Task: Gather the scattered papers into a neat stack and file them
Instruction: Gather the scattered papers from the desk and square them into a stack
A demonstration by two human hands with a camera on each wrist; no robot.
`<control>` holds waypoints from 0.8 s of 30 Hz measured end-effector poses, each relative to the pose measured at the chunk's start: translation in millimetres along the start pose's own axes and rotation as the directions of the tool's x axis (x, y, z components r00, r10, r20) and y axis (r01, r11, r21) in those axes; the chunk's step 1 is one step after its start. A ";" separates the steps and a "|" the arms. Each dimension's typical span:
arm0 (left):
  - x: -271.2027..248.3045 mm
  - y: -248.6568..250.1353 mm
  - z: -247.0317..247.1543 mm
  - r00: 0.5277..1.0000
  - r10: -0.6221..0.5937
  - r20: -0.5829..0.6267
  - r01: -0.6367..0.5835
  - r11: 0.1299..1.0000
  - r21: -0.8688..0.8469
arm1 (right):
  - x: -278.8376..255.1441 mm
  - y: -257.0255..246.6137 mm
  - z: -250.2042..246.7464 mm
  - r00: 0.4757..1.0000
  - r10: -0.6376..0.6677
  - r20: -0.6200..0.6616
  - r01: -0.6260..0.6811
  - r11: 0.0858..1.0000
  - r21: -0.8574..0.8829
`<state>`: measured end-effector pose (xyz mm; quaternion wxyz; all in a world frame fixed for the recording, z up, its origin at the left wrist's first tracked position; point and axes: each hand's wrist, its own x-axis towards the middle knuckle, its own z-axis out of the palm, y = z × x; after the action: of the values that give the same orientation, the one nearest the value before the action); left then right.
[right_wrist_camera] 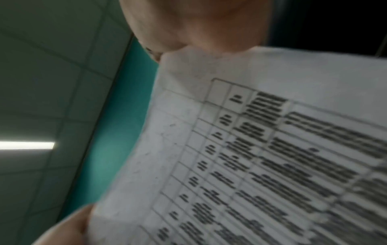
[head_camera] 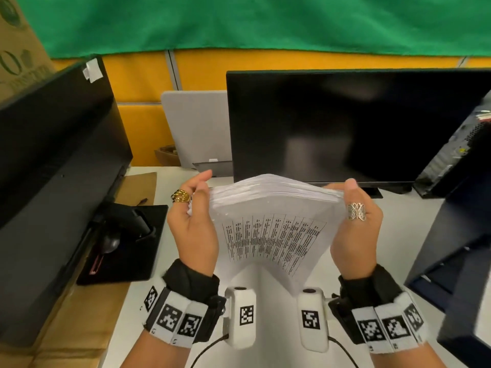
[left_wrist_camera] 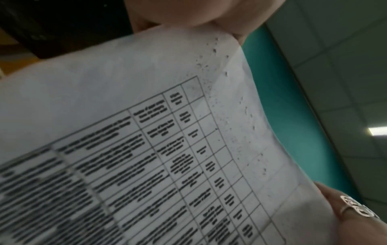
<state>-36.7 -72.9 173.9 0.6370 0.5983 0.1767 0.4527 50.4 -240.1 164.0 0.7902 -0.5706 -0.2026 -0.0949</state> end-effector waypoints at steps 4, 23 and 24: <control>5.3 -11.2 -2.2 0.968 0.200 0.151 -0.156 0.953 -0.261 | -5.6 7.9 -7.6 0.986 -0.109 0.129 0.108 0.994 0.015; 18.1 -51.6 -16.4 0.786 -0.367 0.497 0.124 0.881 0.456 | -7.7 43.1 -25.6 0.919 0.339 0.201 -0.301 0.933 -0.195; 20.3 -53.0 -20.5 0.808 -0.351 0.473 0.121 0.885 0.450 | -2.1 43.0 -26.7 0.931 0.307 0.199 -0.278 0.947 -0.161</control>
<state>-22.3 -37.9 127.0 0.5773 0.7908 0.1525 0.1343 70.6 -251.1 118.9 0.7291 -0.6517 -0.1953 0.0750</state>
